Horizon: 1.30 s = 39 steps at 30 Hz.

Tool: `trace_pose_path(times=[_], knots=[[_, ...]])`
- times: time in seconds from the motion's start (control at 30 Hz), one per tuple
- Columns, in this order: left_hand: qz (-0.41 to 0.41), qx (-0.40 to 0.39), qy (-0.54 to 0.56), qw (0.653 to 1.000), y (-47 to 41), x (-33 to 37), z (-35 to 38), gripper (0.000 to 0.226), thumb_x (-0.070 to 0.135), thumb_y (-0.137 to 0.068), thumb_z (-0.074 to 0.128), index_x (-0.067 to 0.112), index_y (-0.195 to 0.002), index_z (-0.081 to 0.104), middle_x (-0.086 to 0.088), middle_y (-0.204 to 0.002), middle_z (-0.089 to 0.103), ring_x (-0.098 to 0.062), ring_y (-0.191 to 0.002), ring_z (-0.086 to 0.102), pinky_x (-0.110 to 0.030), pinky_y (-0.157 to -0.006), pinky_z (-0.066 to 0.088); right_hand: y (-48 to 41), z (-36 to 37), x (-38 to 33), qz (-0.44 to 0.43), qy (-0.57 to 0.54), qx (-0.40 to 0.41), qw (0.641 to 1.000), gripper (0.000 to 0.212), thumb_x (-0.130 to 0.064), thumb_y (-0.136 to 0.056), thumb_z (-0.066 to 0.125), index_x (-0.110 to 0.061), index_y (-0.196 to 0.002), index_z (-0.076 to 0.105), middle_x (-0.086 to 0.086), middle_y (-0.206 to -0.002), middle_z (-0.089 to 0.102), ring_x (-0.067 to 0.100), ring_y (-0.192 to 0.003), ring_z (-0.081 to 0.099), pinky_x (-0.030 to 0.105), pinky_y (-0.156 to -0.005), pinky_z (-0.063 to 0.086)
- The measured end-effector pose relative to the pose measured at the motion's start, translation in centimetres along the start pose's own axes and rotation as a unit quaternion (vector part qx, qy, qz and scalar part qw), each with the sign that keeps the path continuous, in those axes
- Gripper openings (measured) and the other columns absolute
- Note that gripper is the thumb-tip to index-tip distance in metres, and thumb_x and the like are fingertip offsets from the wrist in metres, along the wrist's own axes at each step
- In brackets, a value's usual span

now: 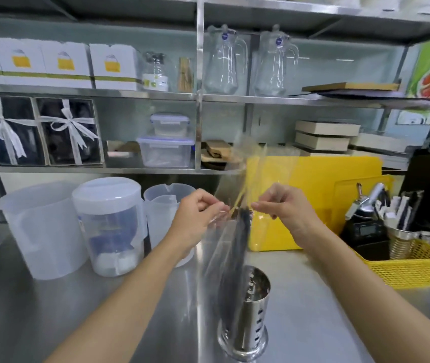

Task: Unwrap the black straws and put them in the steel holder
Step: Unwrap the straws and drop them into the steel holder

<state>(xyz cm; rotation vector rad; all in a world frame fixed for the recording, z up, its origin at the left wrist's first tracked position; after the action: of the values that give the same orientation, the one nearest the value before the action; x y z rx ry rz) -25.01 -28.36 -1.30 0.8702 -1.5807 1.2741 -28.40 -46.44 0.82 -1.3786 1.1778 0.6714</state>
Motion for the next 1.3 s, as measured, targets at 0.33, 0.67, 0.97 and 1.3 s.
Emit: trace_pose_path(times=[0.33,0.67,0.97,1.3], knots=[[0.072,0.182,-0.067,0.978,-1.4,1.7,-1.7,0.020,0.005,-0.089,0.055,0.016,-0.073,0.050,0.000,-0.062,0.065,-0.004,-0.049,0.062,-0.018,-0.046,0.050,0.5,-7.6,3.6,0.047,-0.046,0.151,0.986,0.010,-0.008,-0.080,0.068,-0.011,-0.074,0.060,0.003,-0.071,0.067,0.006,-0.055,0.062,0.025,-0.058,0.046],[0.033,0.249,-0.118,0.961,-3.6,0.4,-0.6,0.022,0.010,-0.088,0.054,0.021,-0.071,0.044,-0.008,-0.072,0.064,-0.021,-0.066,0.063,-0.037,-0.068,0.050,-0.5,-8.7,2.4,0.002,-0.108,0.123,0.986,0.010,-0.006,-0.080,0.068,-0.011,-0.074,0.060,0.000,-0.067,0.068,0.007,-0.058,0.064,0.023,-0.055,0.051],[0.107,0.280,-0.249,0.921,-8.1,6.1,2.6,0.018,0.021,-0.087,0.058,0.024,-0.072,0.049,0.002,-0.086,0.048,-0.014,-0.074,0.047,-0.019,-0.063,0.037,0.2,-3.8,-3.2,-0.110,-0.116,-0.092,0.983,0.015,0.003,-0.071,0.071,-0.007,-0.072,0.061,0.014,-0.070,0.063,0.023,-0.065,0.059,0.031,-0.065,0.048],[0.079,-0.059,0.067,0.993,-7.3,6.9,7.7,0.008,0.015,-0.097,0.041,0.012,-0.090,0.043,-0.003,-0.070,0.055,-0.017,-0.062,0.061,-0.047,-0.069,0.058,-3.0,-6.8,-4.9,-0.205,-0.215,0.103,0.949,0.010,-0.011,-0.079,0.068,-0.014,-0.075,0.059,-0.006,-0.060,0.059,0.008,-0.054,0.052,0.020,-0.049,0.041]])
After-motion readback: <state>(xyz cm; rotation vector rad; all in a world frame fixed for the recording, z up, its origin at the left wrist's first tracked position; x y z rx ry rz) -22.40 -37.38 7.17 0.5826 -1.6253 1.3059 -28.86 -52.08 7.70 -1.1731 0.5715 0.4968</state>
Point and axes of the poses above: each hand's wrist, its own y-axis away from the middle knuckle, its own z-axis out of the palm, x = y × z, the point moved 4 cm from there along -y, towards the middle knuckle
